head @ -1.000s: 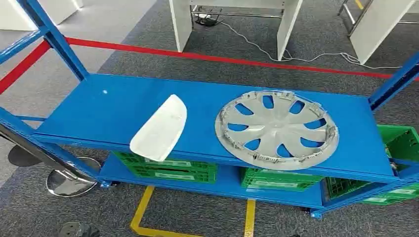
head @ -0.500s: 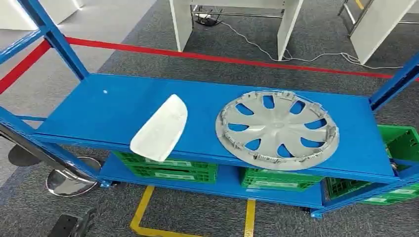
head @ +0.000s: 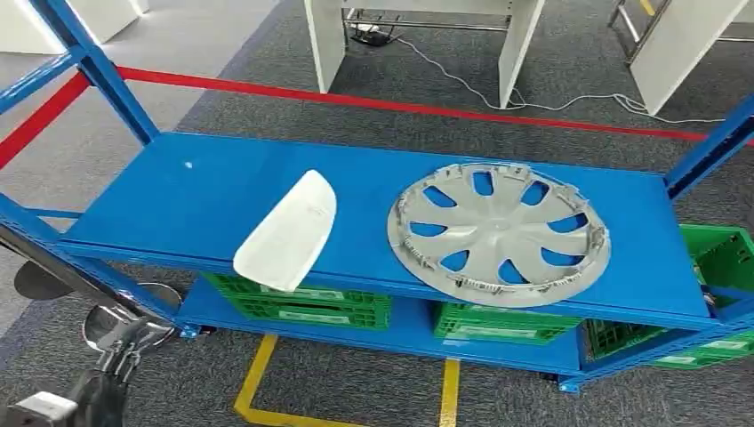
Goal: Take the parts from the cabinet and place them on the table.
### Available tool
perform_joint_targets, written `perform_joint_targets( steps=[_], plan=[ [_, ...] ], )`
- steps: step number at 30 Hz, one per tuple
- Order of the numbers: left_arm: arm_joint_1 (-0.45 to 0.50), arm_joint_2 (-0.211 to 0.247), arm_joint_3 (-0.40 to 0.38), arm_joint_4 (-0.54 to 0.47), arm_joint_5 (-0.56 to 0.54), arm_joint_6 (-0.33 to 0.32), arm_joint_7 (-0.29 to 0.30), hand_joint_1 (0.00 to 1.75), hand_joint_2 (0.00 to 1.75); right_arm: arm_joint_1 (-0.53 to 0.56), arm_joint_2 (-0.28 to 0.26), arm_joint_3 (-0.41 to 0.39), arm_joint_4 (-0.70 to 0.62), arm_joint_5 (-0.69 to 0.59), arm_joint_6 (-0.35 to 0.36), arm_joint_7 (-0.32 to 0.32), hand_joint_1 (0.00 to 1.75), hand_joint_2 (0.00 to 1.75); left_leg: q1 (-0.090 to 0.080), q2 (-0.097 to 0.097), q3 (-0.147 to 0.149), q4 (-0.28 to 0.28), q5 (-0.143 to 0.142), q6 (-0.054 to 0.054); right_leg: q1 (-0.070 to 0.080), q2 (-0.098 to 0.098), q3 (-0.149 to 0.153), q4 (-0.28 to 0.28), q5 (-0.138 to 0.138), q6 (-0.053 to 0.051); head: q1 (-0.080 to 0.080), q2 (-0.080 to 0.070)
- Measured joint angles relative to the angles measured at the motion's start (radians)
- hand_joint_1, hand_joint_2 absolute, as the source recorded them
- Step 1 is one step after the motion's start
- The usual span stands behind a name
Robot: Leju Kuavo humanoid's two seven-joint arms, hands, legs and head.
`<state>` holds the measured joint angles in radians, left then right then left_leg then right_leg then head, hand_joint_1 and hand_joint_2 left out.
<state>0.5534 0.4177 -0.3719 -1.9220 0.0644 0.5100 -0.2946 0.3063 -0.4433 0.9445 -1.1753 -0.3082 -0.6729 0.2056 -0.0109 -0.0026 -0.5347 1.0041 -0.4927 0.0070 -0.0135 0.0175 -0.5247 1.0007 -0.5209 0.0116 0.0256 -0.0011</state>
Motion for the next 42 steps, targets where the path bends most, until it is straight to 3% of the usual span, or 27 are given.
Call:
perform_joint_targets(
  steps=[2, 3, 10, 19, 25, 32, 36, 42],
  plan=[
    [0.012, -0.015, 0.034, -0.042, -0.008, -0.032, -0.025, 0.0, 0.0, 0.01, 0.0, -0.001, -0.013, 0.005, -0.003, 0.006, 0.0, 0.0, 0.0, 0.0, 0.0, 0.0, 0.0, 0.0, 0.0, 0.0, 0.0, 0.0, 0.0, 0.0, 0.0, 0.0],
    [0.02, -0.027, 0.058, -0.063, -0.013, -0.05, -0.038, 0.0, 1.75, 0.014, 0.0, -0.003, -0.019, 0.007, -0.006, 0.008, 0.0, 0.0, 0.0, 0.0, 0.0, 0.0, 0.0, 0.0, 0.0, 0.0, 0.0, 0.0, 0.0, 0.0, 0.0, 0.0],
    [0.039, -0.108, 0.217, -0.159, -0.043, -0.211, -0.09, 0.0, 1.75, 0.022, -0.002, -0.003, -0.045, 0.006, -0.012, 0.022, 0.0, 0.0, 0.0, 0.0, 0.001, 0.0, -0.001, 0.0, 0.0, 0.0, -0.008, 0.0, -0.002, 0.0, 0.0, 0.0],
    [-0.001, -0.191, 0.349, -0.177, -0.247, -0.364, -0.066, 0.0, 1.75, 0.012, -0.009, 0.027, -0.059, -0.031, -0.017, 0.042, 0.0, 0.0, 0.0, 0.0, 0.001, 0.0, -0.001, 0.0, 0.0, -0.001, -0.007, 0.0, -0.001, 0.0, 0.0, 0.0],
    [-0.074, -0.221, 0.347, -0.141, -0.376, -0.368, -0.028, 0.0, 1.75, -0.022, -0.017, 0.083, -0.056, -0.088, -0.019, 0.015, 0.0, 0.0, 0.0, 0.0, 0.002, 0.0, 0.0, 0.0, 0.0, 0.0, 0.001, 0.0, 0.0, 0.0, 0.0, 0.0],
    [-0.181, -0.22, 0.282, -0.054, -0.556, -0.29, 0.016, 0.0, 1.75, -0.091, -0.024, 0.172, -0.026, -0.169, -0.018, -0.047, 0.0, 0.0, 0.0, 0.0, 0.002, 0.0, 0.0, 0.0, 0.0, -0.001, -0.009, 0.0, 0.0, 0.0, 0.0, 0.0],
    [-0.238, -0.219, 0.232, 0.005, -0.58, -0.286, 0.042, 0.0, 1.75, -0.124, -0.024, 0.215, 0.005, -0.191, -0.015, -0.068, 0.0, 0.0, 0.0, 0.0, 0.002, 0.0, 0.0, 0.001, 0.0, 0.0, -0.006, 0.0, 0.0, 0.0, 0.0, 0.0],
    [-0.329, -0.214, 0.169, 0.103, -0.567, -0.337, 0.096, 0.0, 1.75, -0.172, -0.024, 0.273, 0.046, -0.223, -0.006, -0.092, 0.0, 0.0, 0.0, 0.0, 0.001, 0.0, 0.001, 0.001, -0.001, 0.0, 0.001, 0.0, 0.001, 0.0, 0.0, 0.0]
  ],
)
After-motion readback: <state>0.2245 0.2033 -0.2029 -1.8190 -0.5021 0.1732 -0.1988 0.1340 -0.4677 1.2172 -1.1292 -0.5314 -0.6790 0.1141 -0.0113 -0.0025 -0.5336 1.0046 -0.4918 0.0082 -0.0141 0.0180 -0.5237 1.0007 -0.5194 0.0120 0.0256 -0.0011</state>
